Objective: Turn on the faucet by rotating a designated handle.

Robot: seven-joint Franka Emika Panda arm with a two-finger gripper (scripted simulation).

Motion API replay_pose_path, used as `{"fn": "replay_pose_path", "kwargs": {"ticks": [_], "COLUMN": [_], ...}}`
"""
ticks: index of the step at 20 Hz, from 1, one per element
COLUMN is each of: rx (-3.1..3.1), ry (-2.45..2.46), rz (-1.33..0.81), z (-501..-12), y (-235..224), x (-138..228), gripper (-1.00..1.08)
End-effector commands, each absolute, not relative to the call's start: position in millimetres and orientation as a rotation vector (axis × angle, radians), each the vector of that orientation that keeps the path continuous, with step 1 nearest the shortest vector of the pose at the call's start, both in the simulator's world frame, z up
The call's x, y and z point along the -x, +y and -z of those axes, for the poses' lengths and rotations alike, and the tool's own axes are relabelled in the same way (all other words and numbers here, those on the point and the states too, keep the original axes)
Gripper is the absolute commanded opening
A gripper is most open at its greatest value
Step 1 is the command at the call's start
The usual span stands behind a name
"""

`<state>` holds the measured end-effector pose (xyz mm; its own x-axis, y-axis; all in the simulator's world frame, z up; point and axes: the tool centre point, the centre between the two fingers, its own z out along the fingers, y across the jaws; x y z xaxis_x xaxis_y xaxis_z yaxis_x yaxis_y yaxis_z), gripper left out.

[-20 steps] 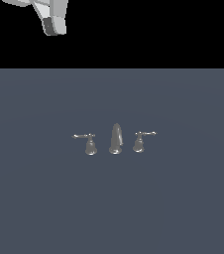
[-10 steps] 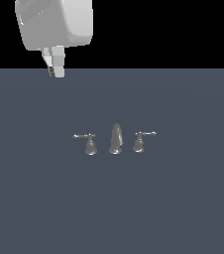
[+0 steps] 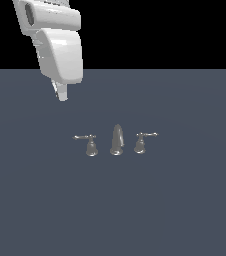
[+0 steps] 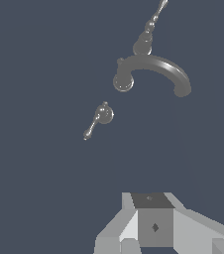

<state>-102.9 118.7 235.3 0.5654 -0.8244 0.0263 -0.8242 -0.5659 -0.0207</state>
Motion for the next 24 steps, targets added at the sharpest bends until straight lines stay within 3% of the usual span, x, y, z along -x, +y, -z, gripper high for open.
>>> {"fn": "replay_pose_path", "kwargs": {"ticks": [1, 24], "rx": [2.743, 2.432], "ry": [1.515, 1.99], "rz": [0.048, 0.015], "z": [-224, -113], "y": [121, 122], "x": [94, 12], "gripper": [-1.0, -1.0]}}
